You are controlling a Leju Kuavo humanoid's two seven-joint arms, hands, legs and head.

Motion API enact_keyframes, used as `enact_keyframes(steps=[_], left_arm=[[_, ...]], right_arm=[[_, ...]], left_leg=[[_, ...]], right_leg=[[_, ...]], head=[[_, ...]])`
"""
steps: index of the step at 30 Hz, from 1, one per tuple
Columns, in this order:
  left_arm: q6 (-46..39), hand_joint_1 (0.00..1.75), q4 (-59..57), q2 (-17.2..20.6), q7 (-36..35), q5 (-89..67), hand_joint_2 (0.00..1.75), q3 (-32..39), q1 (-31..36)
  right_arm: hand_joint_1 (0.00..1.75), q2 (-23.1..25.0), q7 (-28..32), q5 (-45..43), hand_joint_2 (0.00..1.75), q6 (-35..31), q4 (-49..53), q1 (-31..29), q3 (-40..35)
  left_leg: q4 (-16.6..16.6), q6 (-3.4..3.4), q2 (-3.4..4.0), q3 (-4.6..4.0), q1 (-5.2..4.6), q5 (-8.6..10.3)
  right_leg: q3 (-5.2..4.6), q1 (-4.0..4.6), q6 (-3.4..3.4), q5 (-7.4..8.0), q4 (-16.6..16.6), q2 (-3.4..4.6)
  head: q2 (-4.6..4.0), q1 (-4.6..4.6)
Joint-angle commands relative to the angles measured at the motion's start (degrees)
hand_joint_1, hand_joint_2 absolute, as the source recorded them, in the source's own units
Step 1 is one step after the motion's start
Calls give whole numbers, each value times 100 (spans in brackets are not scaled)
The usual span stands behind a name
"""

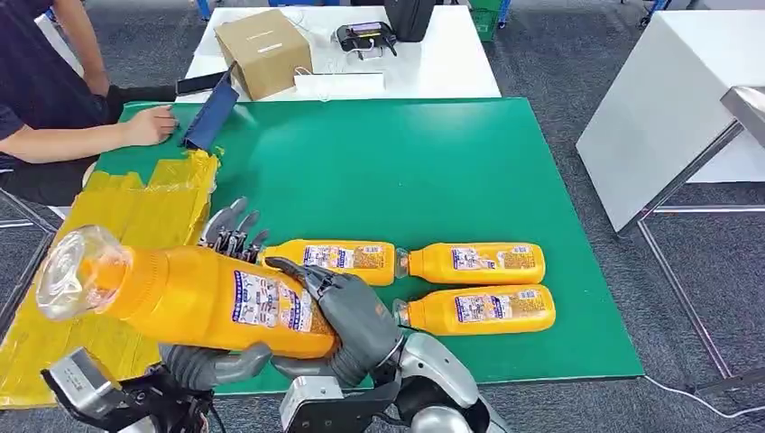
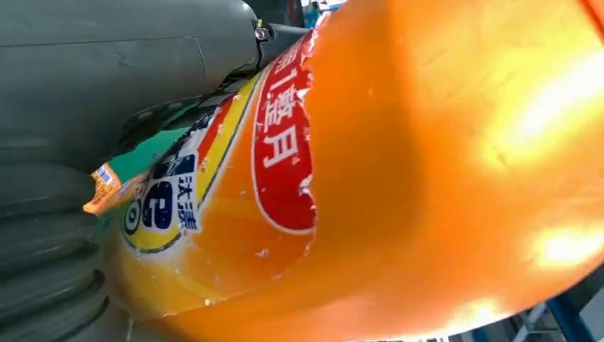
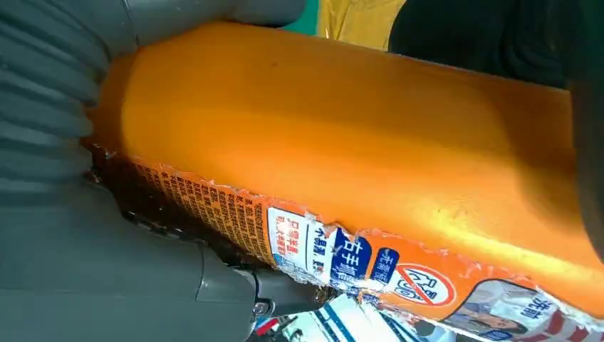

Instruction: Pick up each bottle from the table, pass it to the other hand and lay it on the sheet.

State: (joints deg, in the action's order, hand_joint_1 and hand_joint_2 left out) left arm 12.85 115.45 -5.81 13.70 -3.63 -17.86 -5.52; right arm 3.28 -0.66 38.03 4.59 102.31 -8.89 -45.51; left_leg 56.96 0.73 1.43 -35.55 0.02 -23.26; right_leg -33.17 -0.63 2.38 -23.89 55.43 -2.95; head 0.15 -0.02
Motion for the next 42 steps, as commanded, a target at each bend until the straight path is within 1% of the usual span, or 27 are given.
enact_keyframes(steps=[1, 4, 5, 6, 7, 8, 9, 12, 13, 17, 18, 20, 23, 24, 25, 27, 28, 29, 30, 31, 32, 34, 35, 36, 41, 42], left_arm=[[66, 0, -335, -131, -35, -66, 175, 114, 319], [79, 0, -353, -145, -37, -61, 175, 93, 342], [100, 166, -356, -149, -37, 5, 175, 93, 341], [125, 175, -359, -140, -30, 66, 175, 86, 345], [148, 175, -363, -142, -23, 130, 175, 92, 341], [183, 175, -369, -145, -33, 241, 175, 107, 336], [208, 175, -370, -134, -37, 292, 175, 107, 332], [238, 175, -347, -149, -10, 396, 175, 145, 324], [242, 175, -335, -159, -4, 423, 175, 160, 323], [250, 175, -329, -168, -8, 457, 175, 174, 326], [250, 175, -329, -168, -8, 457, 175, 174, 326], [259, 175, -319, -174, -20, 488, 175, 184, 321], [258, 175, -301, -184, -32, 520, 175, 201, 308], [255, 175, -293, -186, -33, 528, 175, 209, 306], [219, 175, -267, -195, -24, 492, 175, 228, 306], [175, 175, -223, -195, -26, 421, 175, 258, 310], [116, 175, -191, -205, -11, 315, 175, 282, 310], [29, 175, -156, -206, 13, 115, 175, 305, 323], [-94, 175, -99, -213, 59, -193, 175, 349, 352], [-207, 175, -55, -225, 80, -430, 175, 408, 375], [-318, 175, -29, -235, 99, -726, 175, 441, 407], [-301, 175, 0, -250, 90, -720, 175, 502, 445], [-301, 175, 0, -250, 90, -720, 175, 502, 445], [-301, 175, 0, -250, 90, -720, 175, 502, 445], [-295, 175, -19, -263, 92, -718, 175, 490, 433], [-295, 175, -19, -263, 92, -718, 175, 490, 433]], right_arm=[[175, -160, -31, -41, 175, 134, -589, -330, -596], [175, -161, -33, -41, 175, 144, -656, -338, -638], [175, -182, -38, -40, 175, 148, -668, -348, -654], [175, -188, -47, -54, 175, 150, -671, -349, -651], [175, -194, -54, -63, 175, 152, -674, -338, -634], [175, -201, -59, -71, 175, 155, -681, -328, -623], [175, -208, -57, -71, 175, 156, -688, -320, -612], [175, -222, -65, -71, 175, 156, -708, -269, -552], [175, -230, -71, -70, 175, 155, -716, -242, -521], [175, -257, -65, -69, 175, 157, -733, -206, -490], [175, -257, -65, -69, 175, 157, -733, -206, -490], [175, -248, -77, -70, 175, 155, -744, -142, -425], [175, -274, -95, -34, 175, 133, -772, -34, -327], [175, -286, -104, 6, 175, 106, -779, -12, -309], [175, -292, -113, 25, 175, 84, -779, 31, -257], [175, -319, -134, 110, 175, 13, -746, 106, -165], [175, -320, -152, 171, 175, -48, -717, 169, -88], [175, -324, -186, 275, 175, -114, -682, 226, 7], [175, -317, -257, 351, 175, -199, -618, 326, 191], [129, -307, -351, 427, 175, -288, -572, 398, 344], [21, -306, -442, 541, 175, -330, -535, 430, 450], [21, -331, -426, 543, 175, -301, -481, 447, 555], [21, -331, -426, 543, 175, -301, -481, 447, 555], [21, -331, -426, 543, 175, -301, -481, 447, 555], [21, -294, -428, 553, 175, -289, -498, 449, 546], [21, -294, -428, 553, 175, -289, -498, 449, 546]], left_leg=[[-4, -7, -10, 32, 7, -9], [-8, -6, -12, 30, 6, -6], [-7, -5, -12, 24, 4, -4], [-7, -6, -14, 29, 6, -6], [-6, -4, -13, 19, 4, -3], [-6, -6, -18, 36, 6, -9], [-8, -4, -13, 25, 6, -5], [-9, -6, -22, 40, 7, -10], [-7, -4, -18, 26, 5, -5], [-8, -4, -18, 22, 5, -3], [-8, -6, -24, 36, 8, -8], [-7, -4, -16, 18, 6, -2], [-8, -5, -28, 34, 9, -7], [-10, -3, -21, 22, 5, -2], [-9, -5, -29, 38, 9, -8], [-7, -3, -20, 19, 6, -2], [-8, -5, -30, 35, 8, -8], [-9, -3, -23, 21, 5, -2], [-6, -5, -33, 33, 10, -8], [-7, -3, -27, 19, 6, -2], [-7, -5, -37, 32, 9, -7], [-3, -3, -27, 12, 7, -1], [0, -4, -30, 18, 8, -4], [-1, -3, -19, 11, 6, -2], [-3, -7, -11, 35, 7, -14], [-3, -5, -16, 17, 5, -6]], right_leg=[[34, 2, -9, -8, -7, 23], [33, 2, -9, -7, -10, 18], [25, 1, -7, -5, -8, 13], [31, 1, -8, -8, -8, 16], [22, 1, -6, -5, -8, 9], [39, 1, -9, -11, -10, 16], [28, 2, -6, -6, -11, 12], [45, 1, -9, -13, -12, 14], [29, 1, -6, -8, -10, 8], [25, 2, -6, -5, -11, 5], [41, 2, -9, -12, -13, 10], [21, 3, -5, -4, -11, 4], [39, 4, -8, -11, -15, 5], [25, 2, -5, -5, -13, 1], [43, 3, -8, -12, -15, 6], [21, 2, -4, -5, -12, 0], [42, 3, -7, -12, -15, 2], [24, 2, -5, -6, -13, -2], [40, 4, -7, -13, -14, 0], [23, 3, -5, -7, -12, -6], [39, 3, -8, -14, -13, -5], [17, 4, -5, -6, -9, -8], [24, 4, -6, -10, -7, -5], [13, 3, -5, -4, -6, 1], [38, 2, -11, -11, -7, 30], [20, 2, -7, -6, -5, 9]], head=[[0, -2], [0, 0], [0, -2], [0, 0], [0, 0], [0, -2], [0, 0], [0, 0], [0, 0], [0, -2], [0, -2], [0, -2], [0, -2], [0, -2], [0, -2], [0, -2], [0, -2], [0, -2], [0, 0], [0, -2], [0, -2], [0, 0], [0, -2], [0, -2], [0, -2], [0, -2]])
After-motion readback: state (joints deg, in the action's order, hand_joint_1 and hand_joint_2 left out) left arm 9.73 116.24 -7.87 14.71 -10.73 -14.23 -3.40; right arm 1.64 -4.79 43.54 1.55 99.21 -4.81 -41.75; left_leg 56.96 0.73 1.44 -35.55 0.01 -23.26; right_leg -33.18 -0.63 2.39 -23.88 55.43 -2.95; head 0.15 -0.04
